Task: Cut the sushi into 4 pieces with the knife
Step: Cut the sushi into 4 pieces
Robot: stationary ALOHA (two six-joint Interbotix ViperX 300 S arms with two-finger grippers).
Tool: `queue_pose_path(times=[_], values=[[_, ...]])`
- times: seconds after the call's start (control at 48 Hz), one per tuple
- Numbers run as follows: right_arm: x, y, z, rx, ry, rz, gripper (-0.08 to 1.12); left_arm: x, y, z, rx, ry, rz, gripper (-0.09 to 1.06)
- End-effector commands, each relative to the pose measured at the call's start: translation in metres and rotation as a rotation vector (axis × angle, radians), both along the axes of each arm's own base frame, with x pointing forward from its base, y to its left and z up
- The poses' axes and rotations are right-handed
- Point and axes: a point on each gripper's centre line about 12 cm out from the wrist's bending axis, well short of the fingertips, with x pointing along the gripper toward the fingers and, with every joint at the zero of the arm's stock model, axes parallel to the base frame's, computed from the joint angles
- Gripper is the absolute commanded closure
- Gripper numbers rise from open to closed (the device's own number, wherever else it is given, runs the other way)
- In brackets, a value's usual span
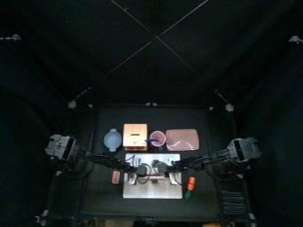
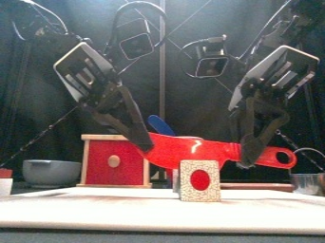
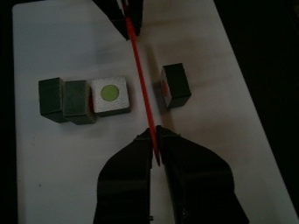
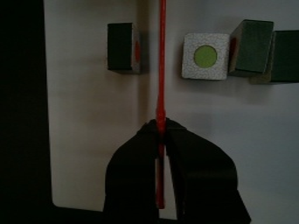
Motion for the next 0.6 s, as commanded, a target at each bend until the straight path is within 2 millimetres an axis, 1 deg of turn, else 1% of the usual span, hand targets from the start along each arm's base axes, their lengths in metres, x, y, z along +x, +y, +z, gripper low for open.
queue_pose_path(times=[0.021,0.125,0.312,0.375,0.458,0.604], values=[[-0.004,0.004,0.023,0.014,-0.044,0.017,0.90,0.004,0.003,0.018,-0.006,-0.052,0.008,0.25],[-0.011,0.003,0.033,0.020,-0.030,0.023,0.90,0.003,0.004,0.025,-0.010,-0.070,0.011,0.21],[-0.031,0.003,0.049,0.054,-0.017,0.024,0.90,-0.003,0.005,0.040,-0.012,-0.107,0.009,0.21],[-0.042,0.003,0.053,0.078,-0.006,0.020,0.90,-0.006,0.007,0.047,-0.014,-0.125,0.012,0.21],[-0.063,0.004,0.058,0.117,0.024,0.016,0.89,-0.013,0.009,0.055,-0.018,-0.143,0.016,0.21],[-0.092,0.000,0.067,0.173,0.043,0.000,0.89,-0.021,0.013,0.062,-0.023,-0.181,0.024,0.21]])
